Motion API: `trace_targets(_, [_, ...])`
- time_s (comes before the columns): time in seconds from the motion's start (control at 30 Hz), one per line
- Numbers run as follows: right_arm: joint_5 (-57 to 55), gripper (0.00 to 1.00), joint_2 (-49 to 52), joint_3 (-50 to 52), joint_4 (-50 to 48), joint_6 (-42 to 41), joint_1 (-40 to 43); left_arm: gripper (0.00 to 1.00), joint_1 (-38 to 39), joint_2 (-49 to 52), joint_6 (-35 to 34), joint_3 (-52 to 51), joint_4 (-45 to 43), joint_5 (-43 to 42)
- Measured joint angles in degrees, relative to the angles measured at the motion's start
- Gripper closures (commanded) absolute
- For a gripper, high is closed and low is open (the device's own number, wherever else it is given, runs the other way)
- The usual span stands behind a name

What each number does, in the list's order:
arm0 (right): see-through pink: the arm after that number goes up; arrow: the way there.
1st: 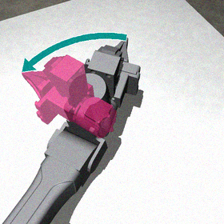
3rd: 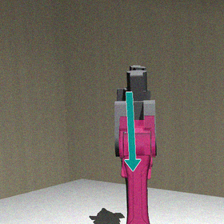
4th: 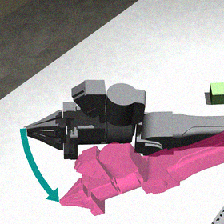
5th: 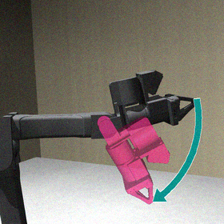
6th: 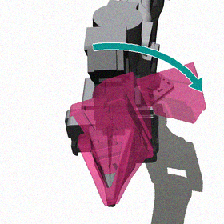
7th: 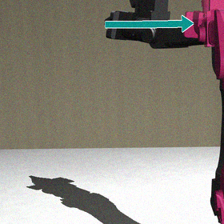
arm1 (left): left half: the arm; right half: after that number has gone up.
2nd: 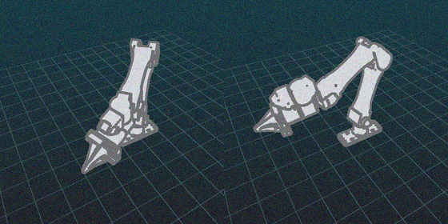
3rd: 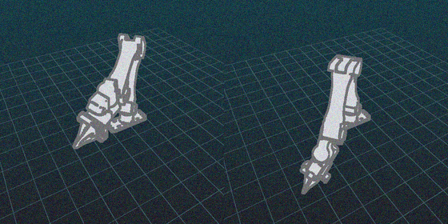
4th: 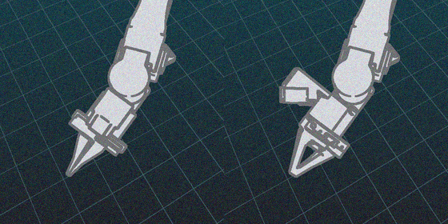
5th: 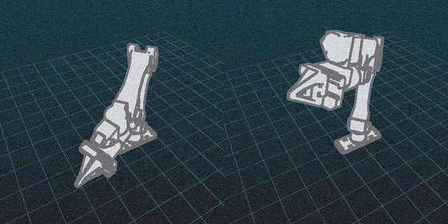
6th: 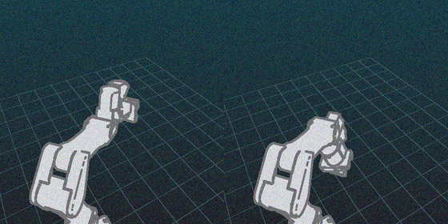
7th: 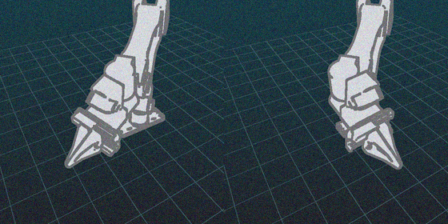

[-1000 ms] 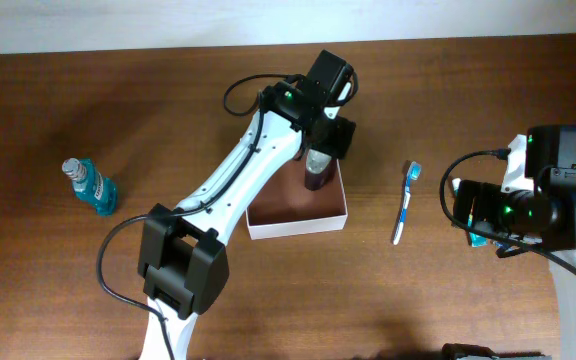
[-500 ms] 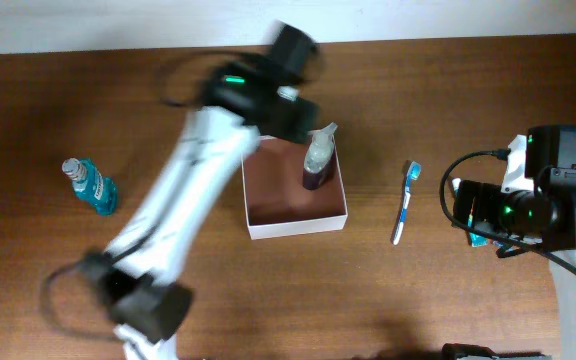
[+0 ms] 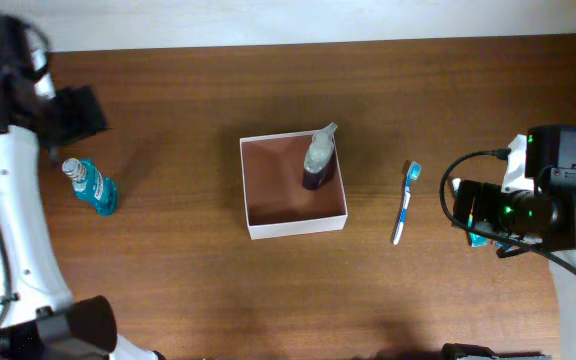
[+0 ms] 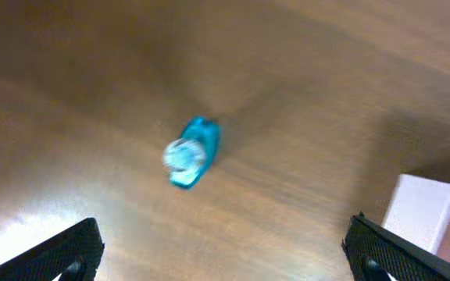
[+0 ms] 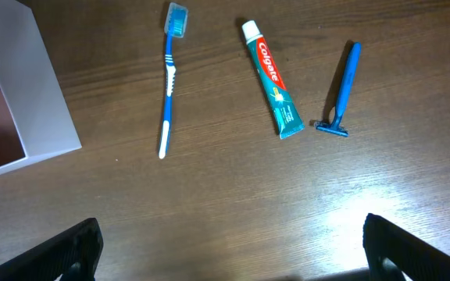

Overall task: Pack container
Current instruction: 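Move the left gripper to the teal Listerine bottle and grasp it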

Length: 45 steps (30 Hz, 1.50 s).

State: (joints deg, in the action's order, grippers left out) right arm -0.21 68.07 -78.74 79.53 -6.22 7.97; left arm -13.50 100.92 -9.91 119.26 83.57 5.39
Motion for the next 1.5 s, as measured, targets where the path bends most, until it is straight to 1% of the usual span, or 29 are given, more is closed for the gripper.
trace_targets(0.13, [0.00,0.01,0.00,-0.02,0.00,0.00,0.00,0.01,-5.03,0.00,1.31,-7.65,-2.91,-2.21])
trace_targets(0.2, [0.00,0.01,0.00,-0.02,-0.02,-0.02,0.00,0.01,-5.86,0.11,1.92,-10.88,-4.33,-2.67])
trace_targets(0.47, [0.00,0.01,0.00,-0.02,0.00,0.02,0.00,0.01,-6.36,0.33,5.38,-23.74,-14.53,-3.93])
trace_targets(0.63, [0.00,0.01,0.00,-0.02,0.04,-0.02,0.00,0.01,-6.36,1.05,7.39,-25.31,-17.77,-3.98])
trace_targets(0.67, [0.00,0.01,0.00,-0.02,0.04,-0.04,0.00,0.02,-6.36,1.38,7.61,-25.31,-18.27,-3.96])
trace_targets(0.83, [0.00,0.01,0.00,-0.02,0.24,0.00,0.00,0.11,-6.36,3.50,10.14,-25.31,-19.65,-3.96])
trace_targets(0.93, [0.00,0.01,0.00,-0.02,0.24,0.02,0.00,0.31,-6.36,4.98,11.39,-25.33,-20.04,-3.96])
trace_targets(0.97, [0.00,0.01,0.00,-0.02,0.24,-0.02,0.00,0.35,-6.36,5.46,11.80,-25.33,-20.28,-3.96])
trace_targets(1.03, [0.00,0.01,0.00,-0.02,0.24,0.02,0.00,0.38,-6.36,6.14,12.57,-25.33,-20.72,-4.00])
trace_targets(1.13, [0.00,0.01,0.00,-0.02,0.24,0.00,0.00,0.51,-6.36,6.51,13.16,-25.42,-21.38,-4.13])
trace_targets(1.2, [0.00,0.02,0.00,-0.02,0.24,0.00,0.00,0.55,-6.36,6.51,13.55,-25.42,-21.97,-4.11])
trace_targets(1.27, [0.00,0.01,0.00,-0.02,0.24,-0.02,0.00,0.57,-6.36,6.51,13.66,-25.42,-22.34,-4.11])
trace_targets(1.43, [0.00,0.01,0.00,-0.02,0.26,-0.02,0.00,0.68,-6.36,6.51,13.68,-25.42,-22.36,-4.17])
trace_targets(1.5, [0.00,0.01,0.00,-0.02,0.26,-0.02,0.00,0.71,-6.36,6.51,13.68,-25.42,-22.36,-4.50])
